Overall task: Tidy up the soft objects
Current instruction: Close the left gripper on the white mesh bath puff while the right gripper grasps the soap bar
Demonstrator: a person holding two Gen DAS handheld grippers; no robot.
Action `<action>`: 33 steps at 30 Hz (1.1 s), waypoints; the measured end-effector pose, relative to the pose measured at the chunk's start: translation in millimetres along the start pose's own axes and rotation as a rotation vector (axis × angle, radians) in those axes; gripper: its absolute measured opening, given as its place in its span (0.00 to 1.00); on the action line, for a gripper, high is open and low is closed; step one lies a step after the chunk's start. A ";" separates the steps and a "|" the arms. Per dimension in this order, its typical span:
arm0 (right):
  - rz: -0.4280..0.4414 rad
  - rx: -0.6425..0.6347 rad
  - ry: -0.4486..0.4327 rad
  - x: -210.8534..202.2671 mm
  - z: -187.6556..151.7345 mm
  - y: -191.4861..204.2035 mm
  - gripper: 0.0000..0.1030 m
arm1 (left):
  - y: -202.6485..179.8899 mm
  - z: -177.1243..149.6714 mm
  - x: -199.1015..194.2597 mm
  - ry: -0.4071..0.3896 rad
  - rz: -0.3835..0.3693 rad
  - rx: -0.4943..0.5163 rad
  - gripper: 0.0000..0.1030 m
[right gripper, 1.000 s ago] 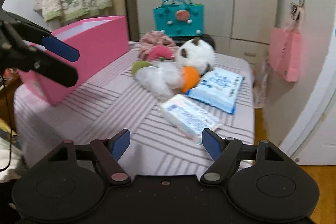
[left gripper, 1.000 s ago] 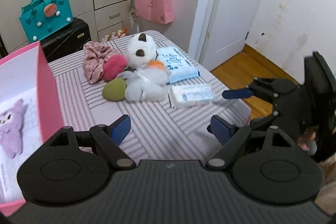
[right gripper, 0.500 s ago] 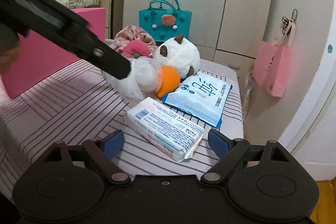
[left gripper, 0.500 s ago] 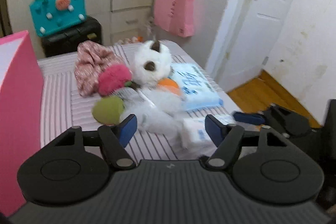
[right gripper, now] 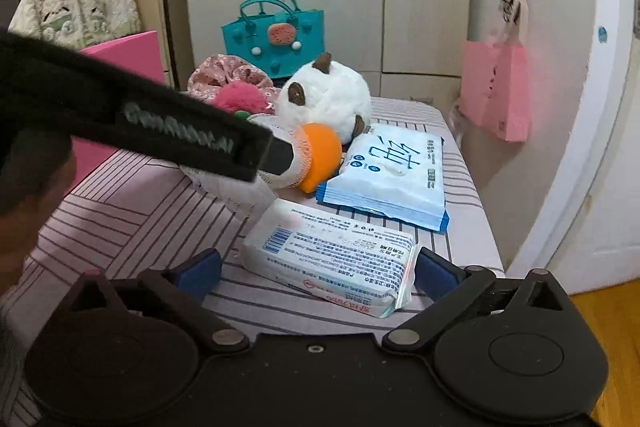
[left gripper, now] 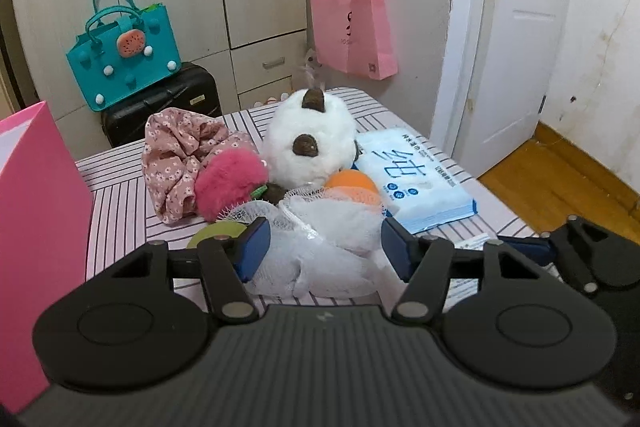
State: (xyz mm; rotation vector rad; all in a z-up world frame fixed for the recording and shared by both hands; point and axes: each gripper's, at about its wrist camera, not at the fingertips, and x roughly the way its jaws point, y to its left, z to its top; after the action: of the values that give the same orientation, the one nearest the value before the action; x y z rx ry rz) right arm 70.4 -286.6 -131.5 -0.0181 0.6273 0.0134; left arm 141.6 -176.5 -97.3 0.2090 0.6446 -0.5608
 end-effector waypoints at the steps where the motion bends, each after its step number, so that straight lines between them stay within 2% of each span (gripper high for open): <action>1: -0.008 0.006 -0.002 -0.5 0.3 -1.3 0.95 | 0.8 -0.7 0.5 0.004 -0.009 -0.001 0.47; 3: -0.019 0.012 -0.015 -3.8 -0.5 -4.3 0.88 | 4.2 -1.6 -1.7 0.007 -0.038 -0.020 0.39; 5: 0.000 -0.010 -0.017 -6.7 -1.8 -6.9 0.85 | 6.5 -3.5 -5.2 0.000 -0.030 -0.023 0.30; 10: 0.019 -0.026 -0.015 -13.2 -4.8 -11.2 0.84 | 13.0 -7.8 -7.6 0.004 -0.035 -0.063 0.28; 12: 0.016 -0.013 -0.014 -14.5 -4.9 -15.0 0.84 | 12.2 -9.3 -7.4 -0.001 -0.029 -0.060 0.30; 17: 0.005 -0.027 -0.015 -19.3 -5.8 -22.3 0.85 | -6.5 -12.8 -4.6 -0.009 0.019 0.058 0.48; 21: 0.021 -0.050 -0.001 -18.8 -7.1 -28.1 0.86 | -12.7 -9.1 2.9 0.002 0.034 0.071 0.62; 25: 0.035 -0.041 0.001 -17.5 -6.7 -31.5 0.86 | -18.2 -9.2 14.1 0.024 0.094 0.092 0.63; 30: 0.038 -0.025 -0.012 -16.0 -9.7 -31.2 0.87 | -17.6 -11.5 21.6 0.023 0.108 0.074 0.63; 33: 0.041 -0.027 -0.015 -14.4 -10.8 -28.8 0.92 | -14.3 -12.4 21.5 0.006 0.101 0.051 0.62</action>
State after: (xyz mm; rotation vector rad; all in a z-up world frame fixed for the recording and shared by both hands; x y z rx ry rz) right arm 52.9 -315.7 -131.4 -0.0316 0.6120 0.0617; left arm 141.5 -193.3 -120.6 0.2892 0.6225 -0.4800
